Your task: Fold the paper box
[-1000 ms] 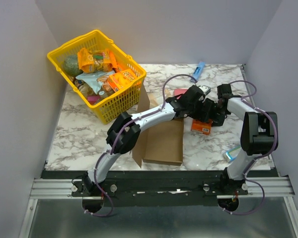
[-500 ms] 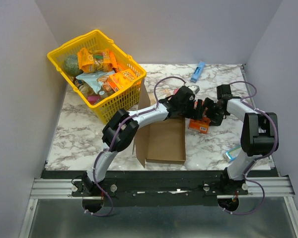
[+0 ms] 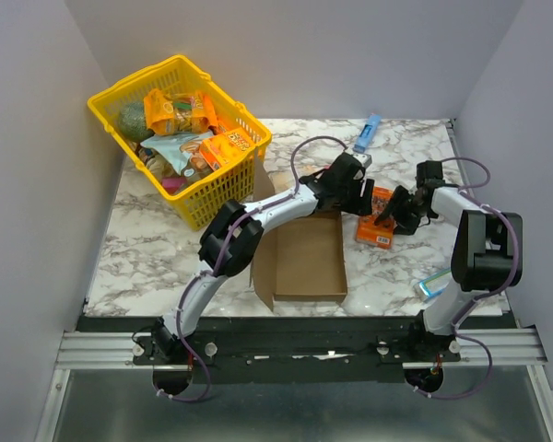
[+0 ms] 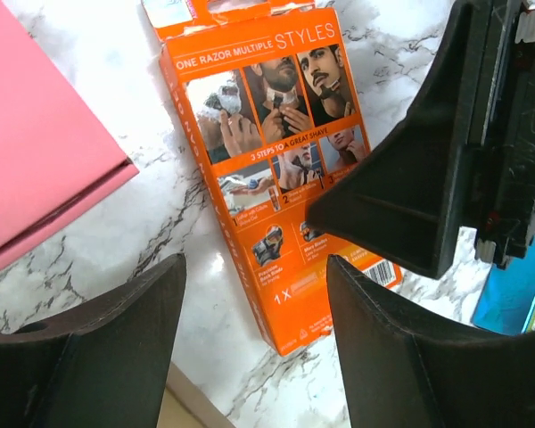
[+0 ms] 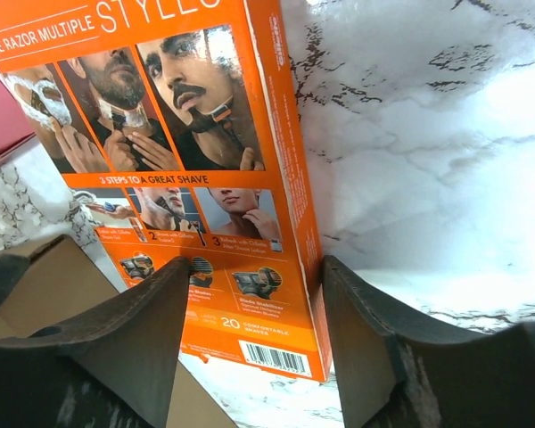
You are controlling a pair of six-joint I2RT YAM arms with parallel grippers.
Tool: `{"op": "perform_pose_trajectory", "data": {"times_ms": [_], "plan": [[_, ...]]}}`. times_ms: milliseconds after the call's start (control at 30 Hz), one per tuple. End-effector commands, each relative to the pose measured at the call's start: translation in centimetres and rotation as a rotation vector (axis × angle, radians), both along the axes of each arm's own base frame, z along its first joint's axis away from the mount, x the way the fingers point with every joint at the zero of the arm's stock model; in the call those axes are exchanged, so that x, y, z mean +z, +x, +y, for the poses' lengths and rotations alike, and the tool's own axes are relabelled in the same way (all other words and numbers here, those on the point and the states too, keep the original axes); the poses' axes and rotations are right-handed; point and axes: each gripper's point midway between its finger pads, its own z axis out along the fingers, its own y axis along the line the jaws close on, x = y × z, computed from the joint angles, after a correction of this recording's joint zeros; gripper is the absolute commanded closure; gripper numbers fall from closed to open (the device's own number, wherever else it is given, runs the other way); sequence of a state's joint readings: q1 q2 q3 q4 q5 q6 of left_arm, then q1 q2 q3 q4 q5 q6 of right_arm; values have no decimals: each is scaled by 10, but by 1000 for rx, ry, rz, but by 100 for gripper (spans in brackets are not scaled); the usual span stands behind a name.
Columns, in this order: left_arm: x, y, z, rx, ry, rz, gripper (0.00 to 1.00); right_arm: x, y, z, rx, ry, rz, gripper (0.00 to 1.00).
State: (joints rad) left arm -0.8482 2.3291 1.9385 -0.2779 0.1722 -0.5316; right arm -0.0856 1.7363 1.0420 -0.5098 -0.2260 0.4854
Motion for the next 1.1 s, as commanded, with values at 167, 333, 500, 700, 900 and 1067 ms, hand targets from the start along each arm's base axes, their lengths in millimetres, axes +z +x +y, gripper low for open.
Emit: {"op": "perform_pose_trajectory", "data": {"times_ms": [167, 333, 500, 700, 900, 1067], "plan": [[-2, -13, -18, -46, 137, -137, 26, -16, -21, -21, -2, -64, 59, 41], [21, -12, -19, -30, 141, -196, 24, -15, -26, -37, -41, -71, 50, 43], [69, -24, -32, -69, 95, -290, 20, -21, -29, -42, -27, -60, 47, 62], [96, -25, -25, -71, 93, -323, 19, -21, -25, -32, 30, -5, 28, 83], [134, -34, -3, -71, 62, -363, 17, -21, -25, -32, 66, -12, 3, 99], [199, -45, 30, -50, -14, -432, 15, 8, -21, -19, 109, 35, -119, 99]]}}
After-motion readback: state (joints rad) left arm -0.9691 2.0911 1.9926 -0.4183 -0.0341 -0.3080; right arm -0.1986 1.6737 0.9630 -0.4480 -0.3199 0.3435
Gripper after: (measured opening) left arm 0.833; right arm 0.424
